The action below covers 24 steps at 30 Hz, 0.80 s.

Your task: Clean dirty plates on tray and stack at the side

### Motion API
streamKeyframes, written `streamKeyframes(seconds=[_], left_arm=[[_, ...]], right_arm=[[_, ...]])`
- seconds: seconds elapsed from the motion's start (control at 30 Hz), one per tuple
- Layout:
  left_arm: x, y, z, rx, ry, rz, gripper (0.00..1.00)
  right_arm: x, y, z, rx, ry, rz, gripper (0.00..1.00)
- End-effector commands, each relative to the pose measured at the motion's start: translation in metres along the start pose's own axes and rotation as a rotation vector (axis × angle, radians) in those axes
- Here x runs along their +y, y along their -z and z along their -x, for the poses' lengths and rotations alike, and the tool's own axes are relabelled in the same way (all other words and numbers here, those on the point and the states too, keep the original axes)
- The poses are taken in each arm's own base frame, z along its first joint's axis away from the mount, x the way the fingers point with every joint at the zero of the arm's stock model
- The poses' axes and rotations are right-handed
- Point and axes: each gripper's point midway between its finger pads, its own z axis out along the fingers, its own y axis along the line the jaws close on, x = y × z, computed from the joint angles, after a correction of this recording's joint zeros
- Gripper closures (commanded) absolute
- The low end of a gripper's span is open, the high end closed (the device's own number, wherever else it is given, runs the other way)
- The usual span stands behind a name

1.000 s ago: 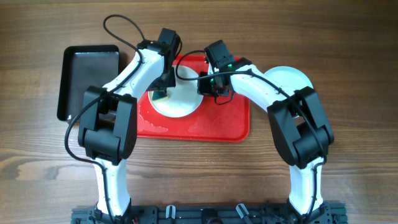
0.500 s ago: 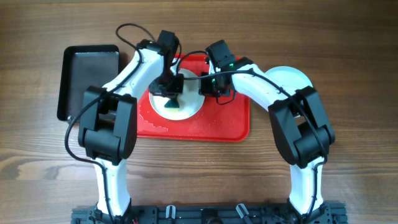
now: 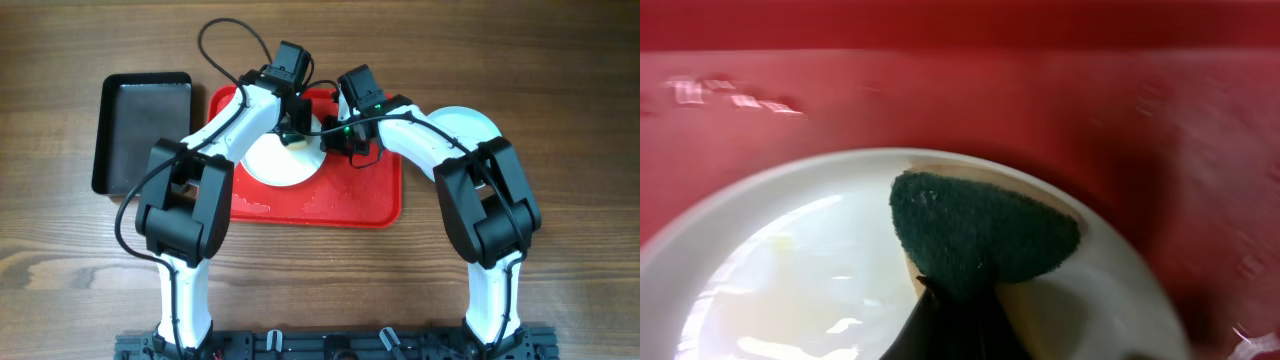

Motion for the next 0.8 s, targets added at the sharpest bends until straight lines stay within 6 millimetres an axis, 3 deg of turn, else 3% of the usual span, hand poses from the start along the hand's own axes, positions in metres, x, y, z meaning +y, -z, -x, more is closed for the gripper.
streamKeyframes(seconds=[0.0,0.13,0.23,0.33,0.53,0.77], left_arm=[[0.086,-0.012,-0.005,-0.027,0.29,0.328,0.96],[0.114,-0.004,-0.04,0.126,0.334,0.404,0.96],[0.12,0.004,-0.068,0.255,0.294,0.422,0.96],[0.103,0.006,-0.085,0.37,0.194,0.316,0.96],[0.045,0.006,-0.104,0.48,-0.094,-0.008,0.96],[0.032,0.004,-0.113,0.493,-0.15,-0.028,0.96]], right_arm=[[0.002,-0.016,-0.028,0.098,0.005,0.032,0.96],[0.002,-0.016,-0.028,0.097,0.006,0.032,0.96],[0.002,-0.016,-0.027,0.095,0.007,0.034,0.96],[0.003,-0.016,-0.027,0.092,0.008,0.035,0.96],[0.002,-0.016,-0.025,0.088,0.007,0.039,0.96],[0.0,-0.009,-0.02,0.1,0.019,0.099,0.96]])
